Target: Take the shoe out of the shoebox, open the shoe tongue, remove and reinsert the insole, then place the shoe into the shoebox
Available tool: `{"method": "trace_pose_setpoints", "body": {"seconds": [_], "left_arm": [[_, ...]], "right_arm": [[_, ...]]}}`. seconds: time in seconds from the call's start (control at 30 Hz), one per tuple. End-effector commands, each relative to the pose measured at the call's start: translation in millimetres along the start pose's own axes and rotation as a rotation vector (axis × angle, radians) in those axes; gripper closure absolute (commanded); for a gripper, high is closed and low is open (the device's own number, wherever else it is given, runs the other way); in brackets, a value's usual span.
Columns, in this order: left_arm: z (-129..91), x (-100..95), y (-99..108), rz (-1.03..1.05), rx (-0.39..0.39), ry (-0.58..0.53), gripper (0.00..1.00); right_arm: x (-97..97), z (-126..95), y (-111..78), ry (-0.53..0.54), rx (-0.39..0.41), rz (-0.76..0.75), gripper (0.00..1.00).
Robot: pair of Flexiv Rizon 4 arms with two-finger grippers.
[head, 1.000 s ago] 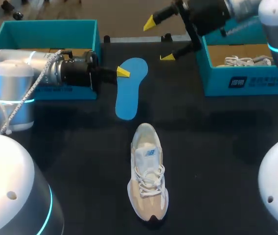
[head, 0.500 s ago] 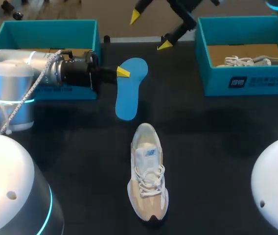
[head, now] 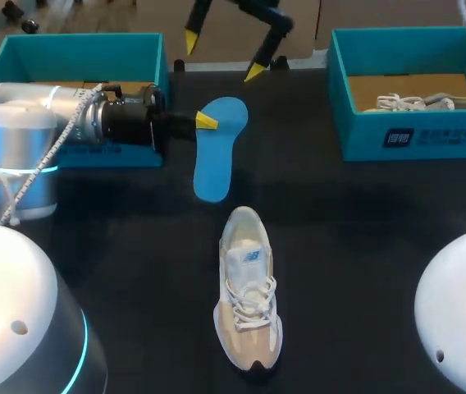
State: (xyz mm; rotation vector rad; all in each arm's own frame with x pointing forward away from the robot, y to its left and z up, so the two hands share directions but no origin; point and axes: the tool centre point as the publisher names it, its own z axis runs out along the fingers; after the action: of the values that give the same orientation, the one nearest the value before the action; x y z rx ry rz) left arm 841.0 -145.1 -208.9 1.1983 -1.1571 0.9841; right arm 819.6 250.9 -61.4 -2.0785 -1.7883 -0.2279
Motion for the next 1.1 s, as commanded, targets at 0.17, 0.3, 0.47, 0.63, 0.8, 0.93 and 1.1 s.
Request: {"method": "trace_pose_setpoints", "body": {"seconds": [0.17,0.3,0.47,0.63,0.8,0.93,1.1], "left_arm": [[0.4,0.4,1.7,0.0,0.004,-0.002,1.0],[0.4,0.4,1.7,0.0,0.004,-0.002,1.0],[0.4,0.4,1.7,0.0,0.004,-0.002,1.0],[0.4,0.4,1.7,0.0,0.004,-0.002,1.0],[0.4,0.4,1.7,0.0,0.004,-0.002,1.0],[0.4,0.4,1.7,0.0,0.004,-0.002,1.0],[0.4,0.4,1.7,0.0,0.004,-0.002,1.0]], "right_arm": [[9.8,9.9,3.2,-0.205,-0.014,-0.002,0.0],[11.9,13.3,6.2,-0.207,-0.015,0.008,0.0],[14.3,12.9,8.4,-0.096,-0.003,-0.037,0.0],[7.2,4.2,13.0,0.049,0.035,-0.05,0.0],[-3.9,-2.5,22.4,0.221,0.076,-0.112,0.0],[-14.1,-10.6,22.7,0.34,0.061,-0.153,0.0],[-18.8,-17.8,23.8,0.403,0.044,-0.158,0.0]]}}
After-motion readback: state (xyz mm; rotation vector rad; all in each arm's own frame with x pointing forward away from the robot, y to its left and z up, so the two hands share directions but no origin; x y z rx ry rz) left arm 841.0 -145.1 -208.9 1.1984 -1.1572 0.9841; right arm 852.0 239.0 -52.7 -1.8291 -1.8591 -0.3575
